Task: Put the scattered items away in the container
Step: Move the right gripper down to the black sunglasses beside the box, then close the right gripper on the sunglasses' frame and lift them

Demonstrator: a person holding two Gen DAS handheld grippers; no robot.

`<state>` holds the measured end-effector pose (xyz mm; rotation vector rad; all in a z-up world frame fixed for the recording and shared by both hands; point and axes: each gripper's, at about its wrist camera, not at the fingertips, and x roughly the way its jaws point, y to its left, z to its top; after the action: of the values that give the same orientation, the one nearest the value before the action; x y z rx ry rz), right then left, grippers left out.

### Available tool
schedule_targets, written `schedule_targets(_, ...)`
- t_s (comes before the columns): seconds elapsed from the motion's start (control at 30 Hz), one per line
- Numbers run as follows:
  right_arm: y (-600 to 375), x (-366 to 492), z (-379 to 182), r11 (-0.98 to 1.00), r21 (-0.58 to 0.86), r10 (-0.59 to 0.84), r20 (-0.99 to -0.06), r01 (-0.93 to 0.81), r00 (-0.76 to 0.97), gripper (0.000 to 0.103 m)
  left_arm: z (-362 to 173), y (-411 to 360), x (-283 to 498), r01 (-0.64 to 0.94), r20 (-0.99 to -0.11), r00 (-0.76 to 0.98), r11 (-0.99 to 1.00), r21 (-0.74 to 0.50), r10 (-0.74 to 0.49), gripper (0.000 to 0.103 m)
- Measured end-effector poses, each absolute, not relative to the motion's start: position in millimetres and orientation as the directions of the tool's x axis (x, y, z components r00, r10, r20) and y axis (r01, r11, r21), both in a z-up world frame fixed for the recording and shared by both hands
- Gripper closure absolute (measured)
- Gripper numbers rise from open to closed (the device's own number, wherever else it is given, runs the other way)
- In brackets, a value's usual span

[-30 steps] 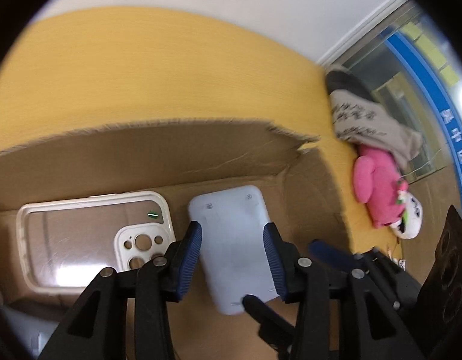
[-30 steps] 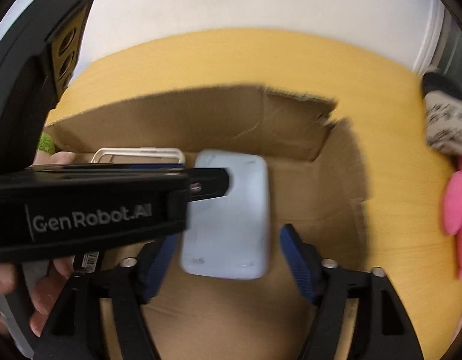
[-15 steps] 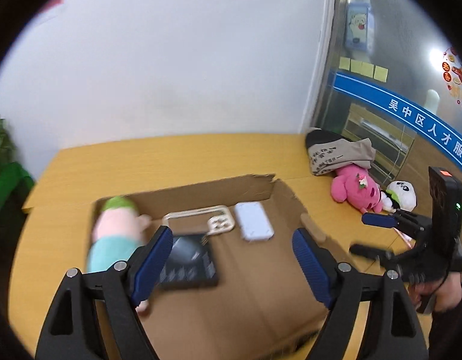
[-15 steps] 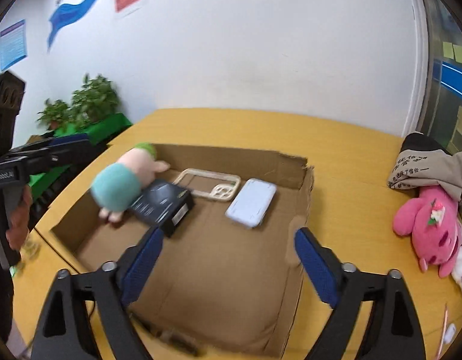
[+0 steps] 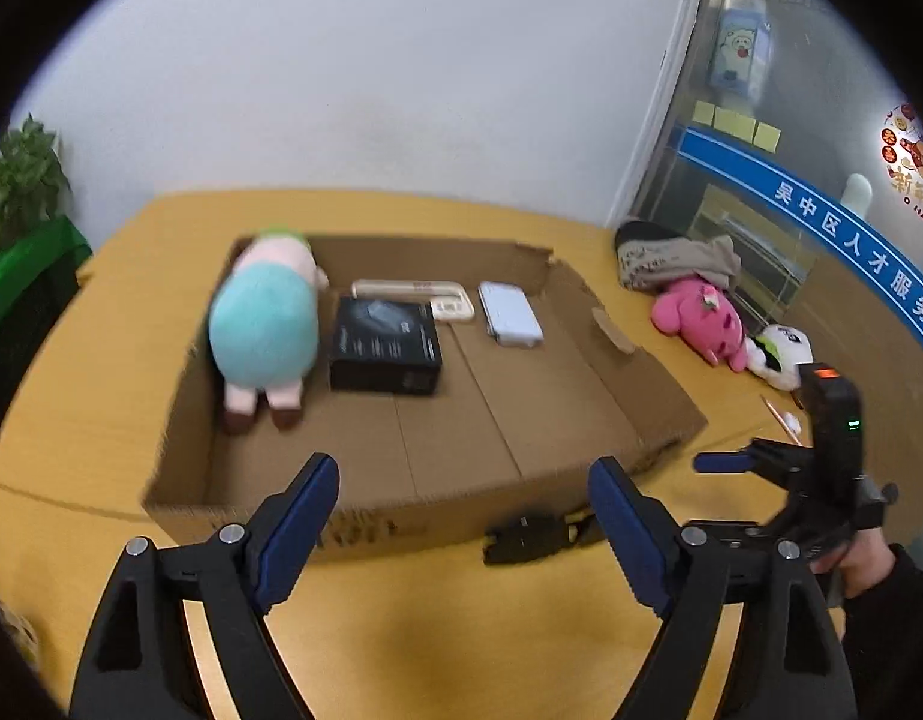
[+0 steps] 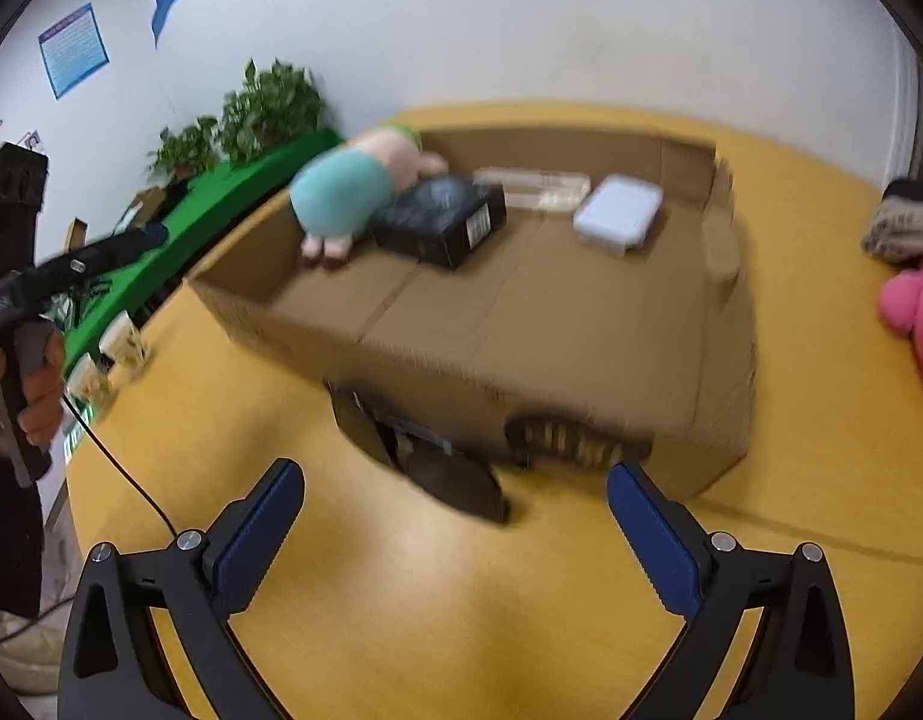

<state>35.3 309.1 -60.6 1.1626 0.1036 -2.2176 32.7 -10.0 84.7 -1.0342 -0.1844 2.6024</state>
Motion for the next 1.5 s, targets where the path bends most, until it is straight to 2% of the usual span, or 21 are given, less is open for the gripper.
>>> schedule_targets(0.1,312,29,-102,-0.809,0.253,-0.478,-0.809,0.531,-0.343,0.001,63,-9,37,-0.242,-0.681,-0.639,-0.933,-0.265,0.359,0.018)
schedule_targets(0.2,310,20,-128,-0.798,0.308,-0.504,-0.812,0.517,-0.295,0.004,44,-9,42,-0.243,-0.702,-0.609,-0.929,-0.279,0.370,0.018)
schedule_targets(0.33,296,12,-128,-0.757,0.345,-0.570,-0.764,0.554,-0.303,0.004,27,-12,43,-0.219,-0.723,-0.579,-0.926,-0.307,0.377,0.018)
schedule_targets(0.6,236,71,-120,-0.567,0.312,-0.598,-0.792,0.762,-0.120,0.008,12,-30,49,-0.212,-0.713,-0.559,-0.904,-0.371,0.423,0.018)
schedule_targets(0.87,237,60,-109,-0.690,0.208,-0.512,-0.817,0.693,-0.265,0.007,-8,-24,40,-0.175,-0.727,-0.484,-0.868,-0.465,0.487,0.019)
schedule_targets(0.9,231,58,-111,-0.693,0.199,-0.503,-0.822,0.693,-0.267,0.009,-9,-21,38,-0.174,-0.726,-0.477,-0.863,-0.475,0.495,0.019)
schedule_targets(0.97,220,55,-118,-0.686,0.192,-0.496,-0.830,0.702,-0.257,0.023,-14,-15,34,-0.162,-0.729,-0.456,-0.853,-0.496,0.511,0.019)
schedule_targets(1.0,215,55,-122,-0.685,0.194,-0.487,-0.839,0.702,-0.244,0.040,-16,-12,31,-0.154,-0.731,-0.445,-0.848,-0.507,0.517,0.019)
schedule_targets(1.03,211,55,-125,-0.688,0.185,-0.476,-0.845,0.702,-0.244,0.049,-19,-9,29,-0.146,-0.732,-0.434,-0.843,-0.518,0.525,0.019)
schedule_targets(1.07,209,57,-125,-0.691,0.175,-0.471,-0.845,0.701,-0.254,0.053,-22,-5,27,-0.138,-0.733,-0.422,-0.837,-0.529,0.533,0.019)
schedule_targets(1.13,206,61,-125,-0.695,0.189,-0.474,-0.846,0.694,-0.245,0.069,-29,2,24,-0.123,-0.740,-0.395,-0.829,-0.545,0.545,0.021)
schedule_targets(1.23,202,70,-125,-0.718,0.168,-0.454,-0.848,0.676,-0.272,0.071,-36,15,22,-0.124,-0.743,-0.366,-0.820,-0.559,0.561,0.023)
schedule_targets(1.3,200,79,-125,-0.725,0.161,-0.450,-0.846,0.669,-0.284,0.072,-41,23,20,-0.114,-0.754,-0.353,-0.825,-0.553,0.554,0.027)
schedule_targets(1.37,198,88,-125,-0.738,0.155,-0.446,-0.842,0.657,-0.303,0.072,-46,27,19,-0.096,-0.762,-0.352,-0.831,-0.548,0.543,0.053)
schedule_targets(1.4,197,92,-125,-0.744,0.149,-0.443,-0.840,0.652,-0.313,0.074,-47,27,19,-0.083,-0.768,-0.358,-0.837,-0.540,0.531,0.061)
schedule_targets(1.5,194,106,-124,-0.757,0.121,-0.427,-0.835,0.642,-0.347,0.075,-47,29,21,-0.072,-0.776,-0.354,-0.842,-0.534,0.522,0.070)
